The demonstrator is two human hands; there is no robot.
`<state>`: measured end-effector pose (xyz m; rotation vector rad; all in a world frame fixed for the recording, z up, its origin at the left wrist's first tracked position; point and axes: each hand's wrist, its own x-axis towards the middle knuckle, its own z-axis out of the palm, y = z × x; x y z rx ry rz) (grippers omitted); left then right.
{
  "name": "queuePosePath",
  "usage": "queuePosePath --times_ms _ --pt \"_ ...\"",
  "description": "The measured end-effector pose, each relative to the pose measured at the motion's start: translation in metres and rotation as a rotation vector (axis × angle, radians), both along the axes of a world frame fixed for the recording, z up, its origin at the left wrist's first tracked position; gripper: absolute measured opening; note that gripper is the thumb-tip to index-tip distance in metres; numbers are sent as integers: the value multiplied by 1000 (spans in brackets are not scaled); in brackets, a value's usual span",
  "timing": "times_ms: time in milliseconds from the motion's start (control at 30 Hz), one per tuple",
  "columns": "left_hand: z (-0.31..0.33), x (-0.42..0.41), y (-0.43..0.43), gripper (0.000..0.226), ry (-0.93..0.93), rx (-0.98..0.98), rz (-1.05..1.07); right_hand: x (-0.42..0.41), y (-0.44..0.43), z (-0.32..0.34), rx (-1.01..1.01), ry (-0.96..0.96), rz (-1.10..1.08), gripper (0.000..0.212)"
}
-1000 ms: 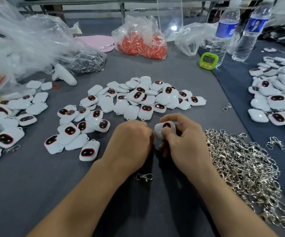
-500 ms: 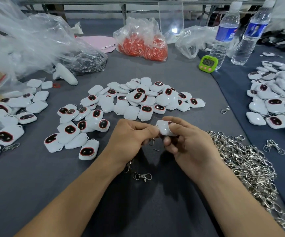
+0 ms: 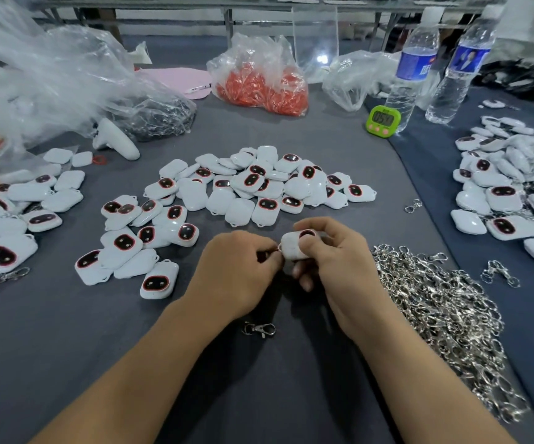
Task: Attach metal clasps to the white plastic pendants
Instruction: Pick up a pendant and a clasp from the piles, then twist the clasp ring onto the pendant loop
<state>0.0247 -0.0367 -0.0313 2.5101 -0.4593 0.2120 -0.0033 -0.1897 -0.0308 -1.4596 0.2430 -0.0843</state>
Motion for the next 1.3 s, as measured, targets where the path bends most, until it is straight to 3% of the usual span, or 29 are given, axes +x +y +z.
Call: queuePosePath --times_ms 167,233,300,367,433,500,567,700,800,900,1000,1133,1300 --pt "-3 1 0 15 -55 76 146 3 -15 7 -25 115 194 18" --pt "-6 1 -1 17 -53 37 172 3 -23 13 -29 131 168 20" --pt "-7 3 0 17 -28 6 166 4 -35 20 197 76 1 18" --pt "-8 6 2 16 -4 -21 154 4 -52 28 630 -59 -254 10" --pt "-8 7 2 16 -2 -31 147 5 -63 29 758 -124 -446 25" --pt "-7 7 1 15 1 -26 140 7 -58 22 521 -62 -490 19" --pt "-5 6 1 14 16 -17 119 7 -45 14 130 -40 -432 13" --pt "10 1 14 6 115 -15 -62 8 -32 2 -705 -81 -262 32" --pt "29 -5 31 5 269 60 -240 10 -30 -3 -990 30 -81 39" --pt "41 -5 40 25 519 225 -418 11 -29 -3 -1066 25 0 28" --pt "43 -3 41 27 585 270 -460 8 -26 -1 -973 -29 -48 14" --pt "34 0 39 23 461 170 -409 7 -19 -1 -963 -43 19 14" --pt "10 3 20 20 175 -68 -108 5 -14 -1 -903 -83 90 11"
